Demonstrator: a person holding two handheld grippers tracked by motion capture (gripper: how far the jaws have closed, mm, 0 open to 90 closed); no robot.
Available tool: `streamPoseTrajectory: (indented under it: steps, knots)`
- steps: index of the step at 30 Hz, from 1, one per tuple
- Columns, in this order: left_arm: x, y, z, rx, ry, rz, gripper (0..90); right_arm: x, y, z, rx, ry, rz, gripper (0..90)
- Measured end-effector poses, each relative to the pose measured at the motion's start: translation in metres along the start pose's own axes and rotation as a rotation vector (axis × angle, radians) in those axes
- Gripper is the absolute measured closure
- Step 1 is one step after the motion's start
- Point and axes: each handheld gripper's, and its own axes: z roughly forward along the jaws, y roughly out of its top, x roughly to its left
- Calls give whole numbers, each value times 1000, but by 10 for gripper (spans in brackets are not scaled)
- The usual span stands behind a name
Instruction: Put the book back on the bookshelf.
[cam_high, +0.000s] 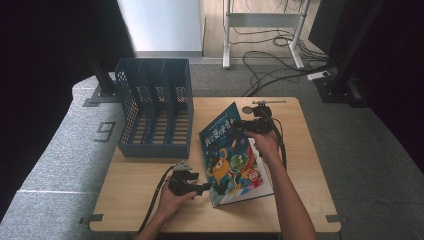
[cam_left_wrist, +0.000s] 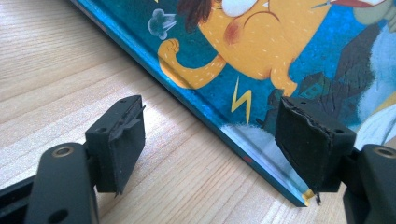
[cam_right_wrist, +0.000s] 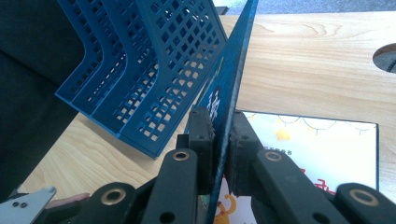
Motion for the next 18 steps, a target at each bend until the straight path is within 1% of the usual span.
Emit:
streamPoseTrajectory:
  steps: [3,5,8,10,14,18]
  knots:
    - [1,0,1,-2,2,-1,247,1,0,-2,-9,7,-7,821]
    - [2,0,1,-7,-7,-8,248,2,0,-3,-16,12,-12,823]
    - [5,1,3,-26,-25,-30,249,4,-1,-7,-30,21,-18,824]
    - [8,2,3,-37,-29,-46,249,4,-2,-10,-38,24,-21,825]
    - [14,6,1,-64,-8,-71,253,4,-3,-15,-51,30,-21,826]
    - [19,11,2,-85,-16,-93,253,4,-5,-18,-62,37,-28,827]
